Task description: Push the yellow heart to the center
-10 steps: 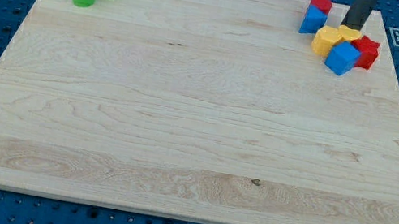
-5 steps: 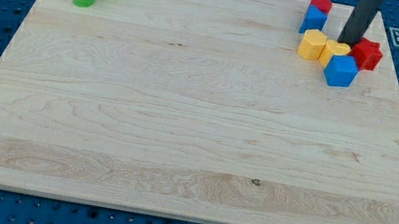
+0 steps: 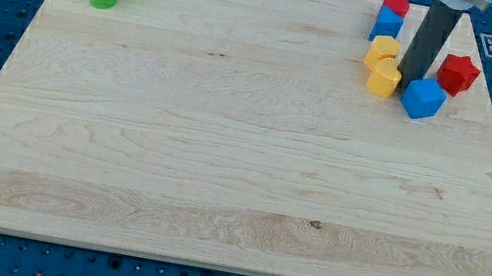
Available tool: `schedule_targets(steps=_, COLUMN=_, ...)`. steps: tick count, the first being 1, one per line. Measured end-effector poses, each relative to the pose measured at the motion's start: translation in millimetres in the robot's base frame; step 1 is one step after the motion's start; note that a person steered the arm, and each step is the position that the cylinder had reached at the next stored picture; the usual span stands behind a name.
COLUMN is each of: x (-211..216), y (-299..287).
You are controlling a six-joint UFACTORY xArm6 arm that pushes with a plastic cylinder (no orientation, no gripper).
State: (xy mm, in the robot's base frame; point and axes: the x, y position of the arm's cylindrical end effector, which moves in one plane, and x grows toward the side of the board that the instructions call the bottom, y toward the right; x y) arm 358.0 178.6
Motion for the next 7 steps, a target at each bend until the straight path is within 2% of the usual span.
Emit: schedule_targets(steps=7, x=26, y=-131)
